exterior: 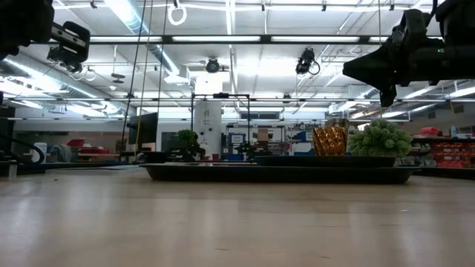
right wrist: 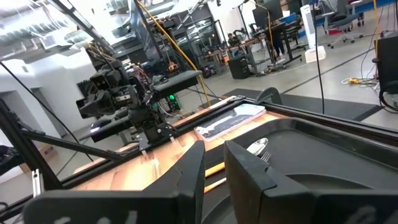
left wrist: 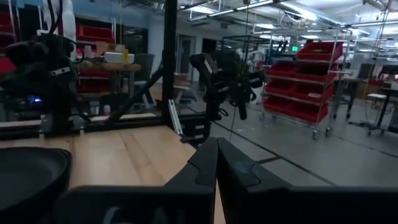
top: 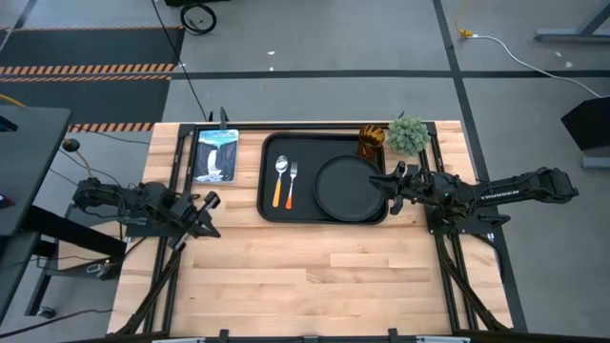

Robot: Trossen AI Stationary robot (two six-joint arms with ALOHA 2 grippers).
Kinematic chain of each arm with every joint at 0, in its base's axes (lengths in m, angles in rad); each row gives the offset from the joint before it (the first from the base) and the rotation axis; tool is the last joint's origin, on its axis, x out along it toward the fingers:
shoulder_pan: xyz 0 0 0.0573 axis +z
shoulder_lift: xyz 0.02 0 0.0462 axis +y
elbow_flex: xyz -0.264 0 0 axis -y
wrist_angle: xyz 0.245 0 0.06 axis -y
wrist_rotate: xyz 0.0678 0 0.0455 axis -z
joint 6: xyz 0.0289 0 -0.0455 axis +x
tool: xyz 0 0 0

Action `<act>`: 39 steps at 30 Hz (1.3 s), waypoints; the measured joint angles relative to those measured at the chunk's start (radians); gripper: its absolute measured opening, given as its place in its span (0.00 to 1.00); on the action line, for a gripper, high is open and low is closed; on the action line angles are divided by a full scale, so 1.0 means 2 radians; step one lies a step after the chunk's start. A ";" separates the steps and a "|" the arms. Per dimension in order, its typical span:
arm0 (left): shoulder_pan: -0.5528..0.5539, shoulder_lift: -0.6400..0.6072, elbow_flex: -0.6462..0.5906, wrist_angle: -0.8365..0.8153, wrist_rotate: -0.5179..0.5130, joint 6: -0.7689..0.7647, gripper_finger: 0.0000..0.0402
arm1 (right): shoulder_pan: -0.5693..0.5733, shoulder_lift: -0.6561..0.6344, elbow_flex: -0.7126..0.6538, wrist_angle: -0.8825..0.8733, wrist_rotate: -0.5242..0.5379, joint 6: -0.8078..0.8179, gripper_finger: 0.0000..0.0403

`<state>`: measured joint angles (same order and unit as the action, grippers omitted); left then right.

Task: Pick and place plate/cup/fork/spoon on tray
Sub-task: Return to Home Position

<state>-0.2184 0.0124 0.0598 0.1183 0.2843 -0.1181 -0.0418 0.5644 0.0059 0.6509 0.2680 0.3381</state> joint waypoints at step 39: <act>0.002 0.000 0.000 -0.001 -0.010 0.064 0.05 | 0.000 0.000 0.000 0.003 0.000 0.000 0.17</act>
<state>-0.2142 0.0124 0.0597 0.1162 0.2649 0.0109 -0.0418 0.5644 0.0059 0.6563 0.2678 0.3378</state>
